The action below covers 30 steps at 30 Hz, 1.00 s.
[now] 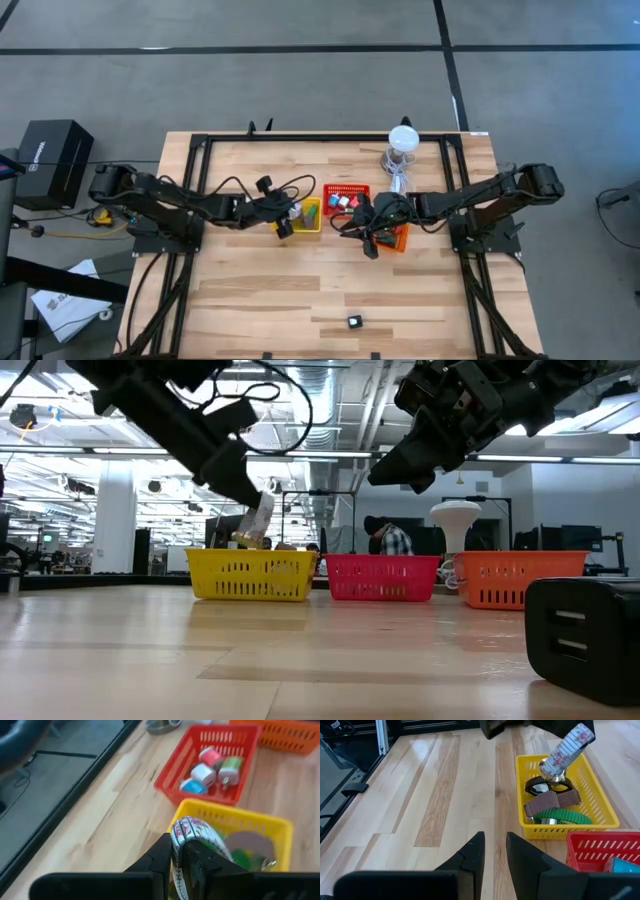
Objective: Pick & Place Office items
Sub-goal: Put the blue watch into the yellow bin, then put the black charger adapter into the red bin
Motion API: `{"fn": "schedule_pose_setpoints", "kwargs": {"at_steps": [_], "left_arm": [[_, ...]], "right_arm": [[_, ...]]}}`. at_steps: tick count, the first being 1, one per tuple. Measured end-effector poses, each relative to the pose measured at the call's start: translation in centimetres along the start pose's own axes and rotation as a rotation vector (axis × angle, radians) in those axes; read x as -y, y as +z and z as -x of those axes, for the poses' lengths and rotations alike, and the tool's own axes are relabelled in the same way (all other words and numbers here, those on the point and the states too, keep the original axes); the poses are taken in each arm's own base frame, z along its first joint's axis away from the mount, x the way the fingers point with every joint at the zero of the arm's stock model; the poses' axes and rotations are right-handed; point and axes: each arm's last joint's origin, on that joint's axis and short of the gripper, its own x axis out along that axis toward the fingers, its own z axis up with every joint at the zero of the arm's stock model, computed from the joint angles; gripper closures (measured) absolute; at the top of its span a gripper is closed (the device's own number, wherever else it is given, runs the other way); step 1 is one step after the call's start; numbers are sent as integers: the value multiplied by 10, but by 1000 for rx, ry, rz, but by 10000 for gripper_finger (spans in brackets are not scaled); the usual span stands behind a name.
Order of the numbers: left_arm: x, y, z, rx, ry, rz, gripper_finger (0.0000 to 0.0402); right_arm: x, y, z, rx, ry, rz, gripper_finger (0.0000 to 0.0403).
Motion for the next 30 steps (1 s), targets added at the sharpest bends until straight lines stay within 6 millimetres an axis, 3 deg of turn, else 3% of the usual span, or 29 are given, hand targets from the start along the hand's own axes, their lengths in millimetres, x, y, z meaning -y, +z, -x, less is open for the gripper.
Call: {"fn": "schedule_pose_setpoints", "kwargs": {"at_steps": [7,20,30], "left_arm": [[0,-15,-2,-35,-17,-22,368],[1,-14,-2,-28,-32,-17,307],[1,-13,-2,-14,-34,1,298]], "right_arm": [[0,0,0,0,0,0,331],[1,0,0,3,-2,-1,331],[1,0,0,-4,3,-120,333]]}}
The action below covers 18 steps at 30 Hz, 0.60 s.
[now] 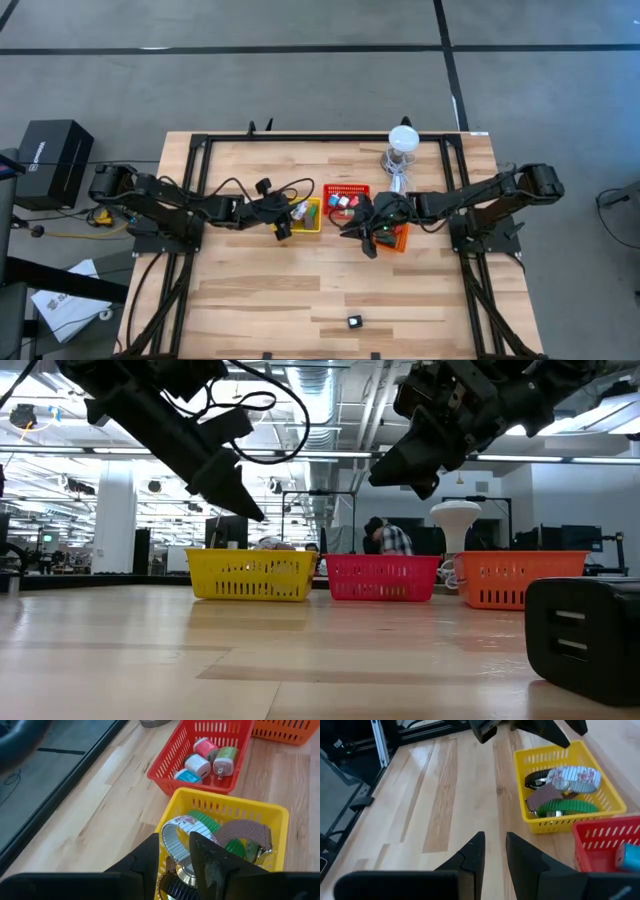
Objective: Pick & Place Office items
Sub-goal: Put the black charger adapter into the red bin
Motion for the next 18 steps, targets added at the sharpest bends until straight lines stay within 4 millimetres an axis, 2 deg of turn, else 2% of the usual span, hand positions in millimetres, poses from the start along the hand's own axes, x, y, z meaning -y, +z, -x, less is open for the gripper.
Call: {"fn": "schedule_pose_setpoints", "kwargs": {"at_steps": [5,10,18], "left_arm": [[0,1,0,7,-1,26,298],[0,1,0,11,-2,29,298],[0,2,0,19,-2,34,298]], "right_arm": [[3,3,0,22,-7,63,333],[-4,1,0,18,9,85,329],[-20,-2,-1,17,61,172,279]]}}
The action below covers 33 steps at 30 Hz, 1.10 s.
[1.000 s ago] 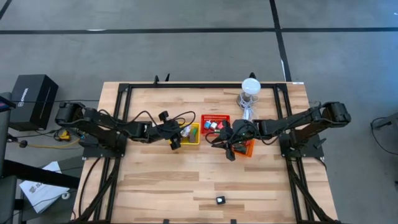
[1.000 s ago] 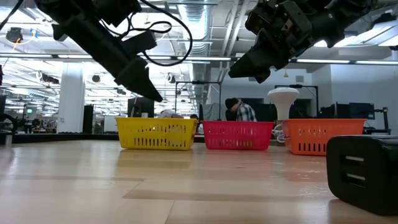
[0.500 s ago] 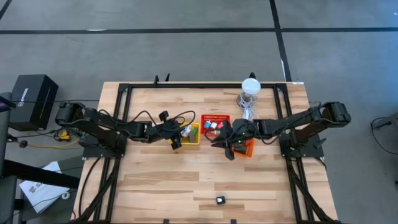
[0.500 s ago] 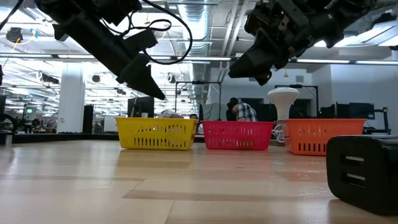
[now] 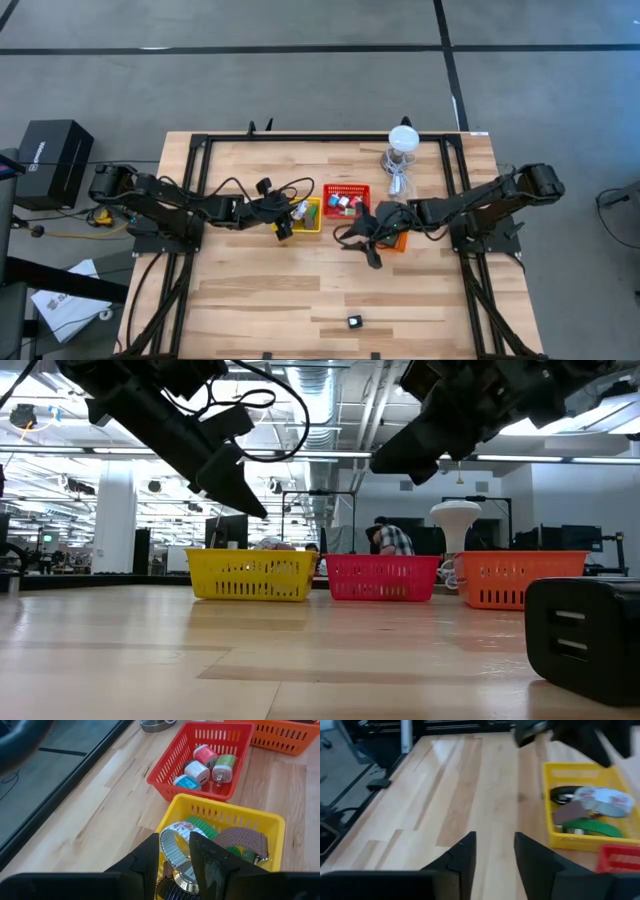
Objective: Pick & Place Office items
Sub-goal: Put the black charger adapter into the red bin
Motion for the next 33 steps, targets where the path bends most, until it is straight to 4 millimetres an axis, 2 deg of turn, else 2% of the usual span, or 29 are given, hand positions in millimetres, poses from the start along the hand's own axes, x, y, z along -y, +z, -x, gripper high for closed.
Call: {"fn": "schedule_pose_setpoints", "kwargs": {"at_steps": [9,13,20,26,30,33], "left_arm": [[0,0,0,2,0,1,298],[0,0,0,2,0,1,298],[0,0,0,2,0,1,298],[0,0,0,2,0,1,298],[0,0,0,2,0,1,298],[0,0,0,3,0,2,298]], "right_arm": [[-21,-1,-1,13,47,75,186],[-41,-3,0,7,106,88,161],[-90,-11,7,30,161,157,158],[-125,-18,16,67,155,104,158],[-145,-31,6,97,154,123,158],[-161,-38,-14,106,118,134,158]]}}
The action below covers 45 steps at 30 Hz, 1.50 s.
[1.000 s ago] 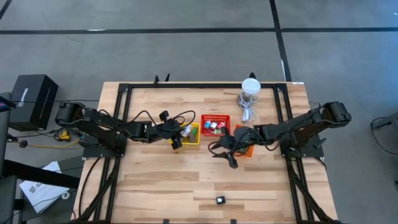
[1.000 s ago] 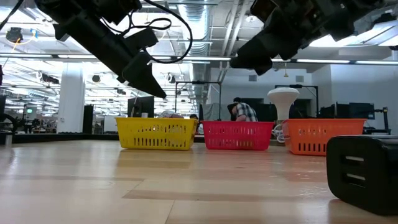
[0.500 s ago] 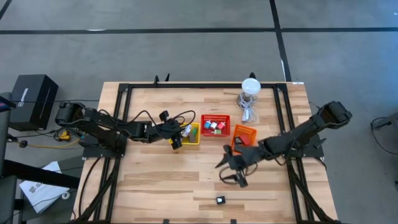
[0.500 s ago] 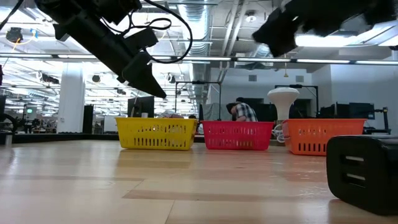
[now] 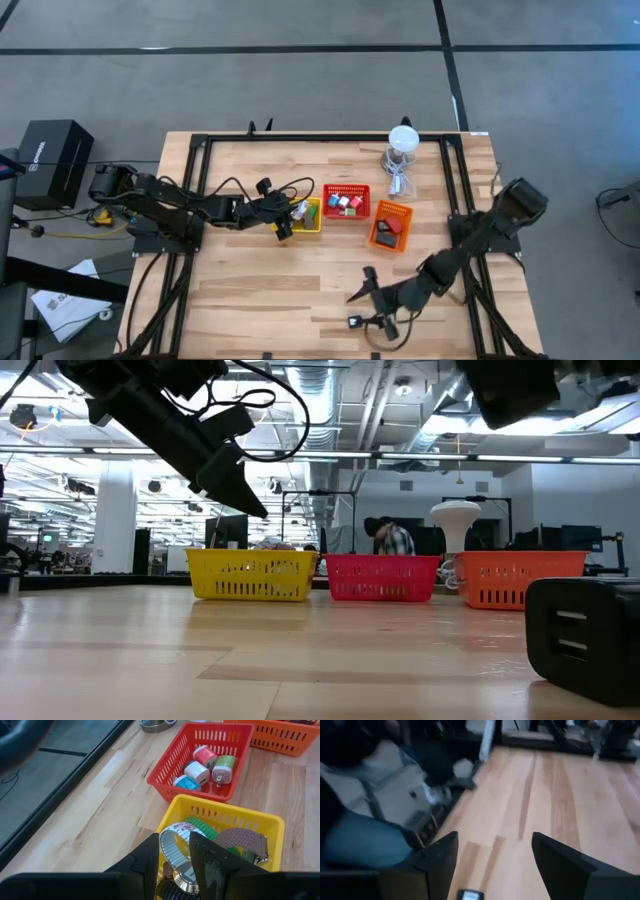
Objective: Pick & Place Office items
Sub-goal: Put the black charger adapter into the red bin
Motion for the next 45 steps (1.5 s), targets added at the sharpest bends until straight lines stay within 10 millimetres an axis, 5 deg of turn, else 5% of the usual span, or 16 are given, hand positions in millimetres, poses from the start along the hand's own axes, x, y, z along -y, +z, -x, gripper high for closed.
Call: {"fn": "schedule_pose_setpoints", "kwargs": {"at_steps": [5,10,14,27,36,45], "left_arm": [[0,0,0,1,0,1,298],[0,1,0,5,-1,3,298],[0,1,0,6,-1,4,298],[0,1,0,8,-1,1,298],[0,2,0,23,-3,8,298],[0,4,0,39,-4,18,298]], "right_arm": [[-25,-6,-28,-60,4,43,158],[-41,-11,-36,-249,17,102,158],[-40,-14,-35,-401,-46,32,159],[-29,-21,-41,-425,-107,-134,159],[-32,-54,-61,-494,-71,-73,159],[-30,-55,-63,-496,-72,-64,159]]}}
